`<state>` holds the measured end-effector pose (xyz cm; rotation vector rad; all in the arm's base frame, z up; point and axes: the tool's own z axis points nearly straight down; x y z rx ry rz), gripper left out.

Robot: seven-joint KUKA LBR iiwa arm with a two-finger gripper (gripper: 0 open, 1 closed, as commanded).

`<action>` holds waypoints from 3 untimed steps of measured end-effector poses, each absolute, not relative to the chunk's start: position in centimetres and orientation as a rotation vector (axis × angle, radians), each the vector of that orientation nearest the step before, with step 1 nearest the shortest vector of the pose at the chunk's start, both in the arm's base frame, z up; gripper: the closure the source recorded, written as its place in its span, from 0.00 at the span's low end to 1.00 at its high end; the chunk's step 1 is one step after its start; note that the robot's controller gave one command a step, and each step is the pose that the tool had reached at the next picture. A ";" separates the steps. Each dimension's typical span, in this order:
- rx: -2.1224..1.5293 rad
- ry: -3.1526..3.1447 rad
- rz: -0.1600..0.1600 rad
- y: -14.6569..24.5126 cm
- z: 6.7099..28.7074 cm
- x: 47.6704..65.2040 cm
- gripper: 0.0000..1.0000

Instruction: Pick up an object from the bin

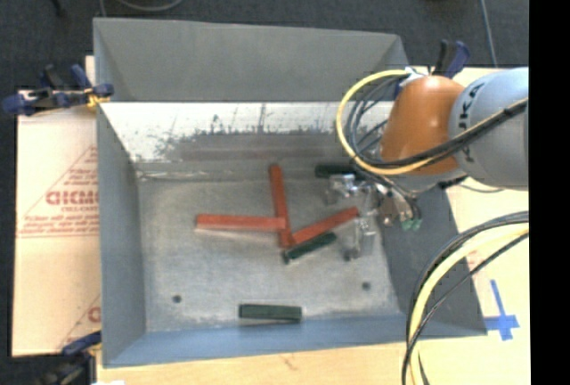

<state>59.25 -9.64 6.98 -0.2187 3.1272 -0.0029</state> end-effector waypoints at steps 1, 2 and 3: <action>-0.220 3.127 -0.007 -9.9 7.2 59.2 1.00; -0.222 3.127 -0.007 -9.8 7.2 59.2 0.00; -0.224 3.127 -0.007 -9.8 7.2 59.2 1.00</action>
Offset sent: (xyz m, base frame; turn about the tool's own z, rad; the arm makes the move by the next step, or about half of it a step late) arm 0.0000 0.0000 0.0000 0.0000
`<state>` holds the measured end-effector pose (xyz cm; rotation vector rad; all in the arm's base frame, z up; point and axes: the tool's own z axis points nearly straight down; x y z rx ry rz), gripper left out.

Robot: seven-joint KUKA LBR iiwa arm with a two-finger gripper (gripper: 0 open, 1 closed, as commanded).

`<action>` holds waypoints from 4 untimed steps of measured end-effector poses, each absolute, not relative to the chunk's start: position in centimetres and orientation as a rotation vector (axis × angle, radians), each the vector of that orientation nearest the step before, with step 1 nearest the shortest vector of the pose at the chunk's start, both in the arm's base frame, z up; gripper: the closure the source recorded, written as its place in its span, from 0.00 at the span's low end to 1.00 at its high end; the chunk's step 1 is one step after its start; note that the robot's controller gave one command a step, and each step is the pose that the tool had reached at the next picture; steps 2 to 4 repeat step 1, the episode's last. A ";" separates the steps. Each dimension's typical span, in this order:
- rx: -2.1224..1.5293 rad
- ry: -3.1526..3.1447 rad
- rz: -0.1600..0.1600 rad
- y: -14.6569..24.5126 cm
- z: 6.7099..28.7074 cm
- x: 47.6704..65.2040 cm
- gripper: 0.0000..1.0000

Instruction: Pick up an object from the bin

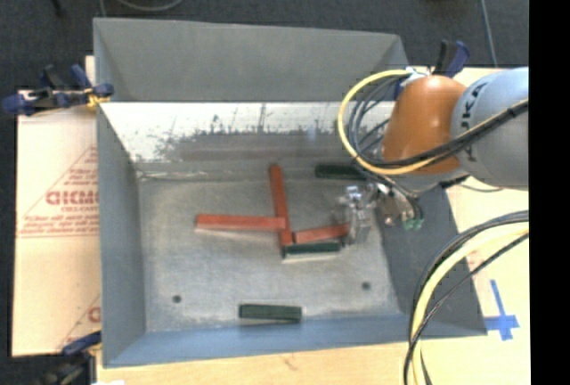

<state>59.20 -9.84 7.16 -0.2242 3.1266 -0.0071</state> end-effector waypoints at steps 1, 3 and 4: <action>-0.226 3.122 -0.006 -8.6 27.0 54.8 1.00; -0.226 3.122 -0.006 -8.6 27.0 54.8 1.00; -0.226 3.122 -0.006 -8.6 27.0 54.8 1.00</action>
Offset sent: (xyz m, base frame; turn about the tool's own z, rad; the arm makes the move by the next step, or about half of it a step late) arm -0.0460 0.0131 0.1925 0.0041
